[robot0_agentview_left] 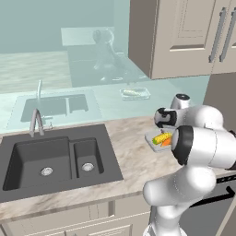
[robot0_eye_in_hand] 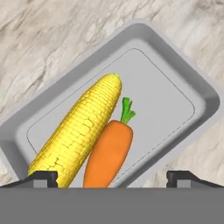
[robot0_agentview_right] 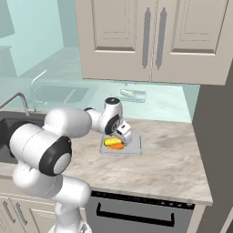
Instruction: Take the carrot and corn out of the freezer and place them in the tupperware container on the counter. Then put the tupperware containing the vegetables back in the freezer.
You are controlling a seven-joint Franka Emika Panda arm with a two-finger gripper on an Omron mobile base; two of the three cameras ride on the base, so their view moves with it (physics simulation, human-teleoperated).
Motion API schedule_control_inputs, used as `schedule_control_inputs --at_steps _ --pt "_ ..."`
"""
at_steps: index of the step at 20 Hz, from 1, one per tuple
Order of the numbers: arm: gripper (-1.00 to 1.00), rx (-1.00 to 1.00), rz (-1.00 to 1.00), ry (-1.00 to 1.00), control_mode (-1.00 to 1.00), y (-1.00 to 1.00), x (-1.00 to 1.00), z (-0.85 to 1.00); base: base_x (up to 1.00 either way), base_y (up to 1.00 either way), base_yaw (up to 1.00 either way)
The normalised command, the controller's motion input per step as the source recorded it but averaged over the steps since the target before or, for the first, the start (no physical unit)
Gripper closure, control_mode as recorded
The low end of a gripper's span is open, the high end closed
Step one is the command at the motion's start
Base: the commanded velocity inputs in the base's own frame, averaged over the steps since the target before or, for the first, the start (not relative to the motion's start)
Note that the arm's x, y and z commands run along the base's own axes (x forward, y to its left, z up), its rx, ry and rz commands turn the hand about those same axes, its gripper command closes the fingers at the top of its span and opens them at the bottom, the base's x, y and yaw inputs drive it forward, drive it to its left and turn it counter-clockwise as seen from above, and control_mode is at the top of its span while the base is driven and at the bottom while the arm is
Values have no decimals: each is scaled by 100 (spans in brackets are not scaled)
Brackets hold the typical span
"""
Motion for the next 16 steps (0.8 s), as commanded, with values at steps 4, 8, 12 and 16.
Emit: schedule_control_inputs --at_steps 4,8,12,16 --pt "-100 -7 4 5 -100 0 1 -20 0 0 0" --pt "-100 -3 6 1 -100 0 0 -11 0 0 0" --pt "-100 -3 12 0 -100 12 -2 -11 0 0 0" --pt "-100 0 19 0 -100 27 0 -2 0 0 0"
